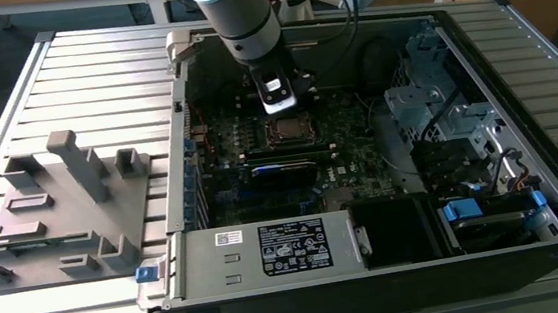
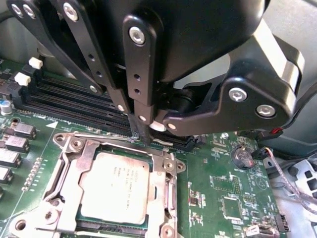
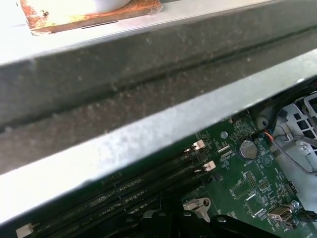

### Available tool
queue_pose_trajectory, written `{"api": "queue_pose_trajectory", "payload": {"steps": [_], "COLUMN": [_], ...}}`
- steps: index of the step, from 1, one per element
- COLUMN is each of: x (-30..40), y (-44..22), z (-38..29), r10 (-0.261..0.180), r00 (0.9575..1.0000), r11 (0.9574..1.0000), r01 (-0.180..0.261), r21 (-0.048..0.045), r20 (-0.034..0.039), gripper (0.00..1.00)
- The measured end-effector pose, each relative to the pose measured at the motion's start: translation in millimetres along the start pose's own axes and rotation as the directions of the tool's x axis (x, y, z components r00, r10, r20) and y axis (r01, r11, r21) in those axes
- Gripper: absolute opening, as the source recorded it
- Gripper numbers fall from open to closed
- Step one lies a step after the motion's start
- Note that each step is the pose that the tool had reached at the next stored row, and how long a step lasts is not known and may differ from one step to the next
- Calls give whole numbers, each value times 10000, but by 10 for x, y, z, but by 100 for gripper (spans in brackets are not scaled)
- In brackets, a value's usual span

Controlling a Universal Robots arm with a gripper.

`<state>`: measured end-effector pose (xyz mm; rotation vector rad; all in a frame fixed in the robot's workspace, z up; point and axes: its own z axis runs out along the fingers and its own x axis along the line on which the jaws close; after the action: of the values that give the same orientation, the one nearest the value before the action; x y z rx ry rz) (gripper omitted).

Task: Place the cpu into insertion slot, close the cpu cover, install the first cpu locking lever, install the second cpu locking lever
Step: 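Install the first cpu locking lever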

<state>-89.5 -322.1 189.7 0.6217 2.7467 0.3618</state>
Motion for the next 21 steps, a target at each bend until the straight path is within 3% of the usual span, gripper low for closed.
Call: {"api": "queue_pose_trajectory", "payload": {"steps": [10,21], "x": [1,3], "y": [-7,-11], "z": [31,44], "r10": [-8,3], "r00": [10000,10000], "r11": [10000,9999], "r01": [8,-3], "r21": [93,102], "r20": [46,54], "gripper": [10,10]}}
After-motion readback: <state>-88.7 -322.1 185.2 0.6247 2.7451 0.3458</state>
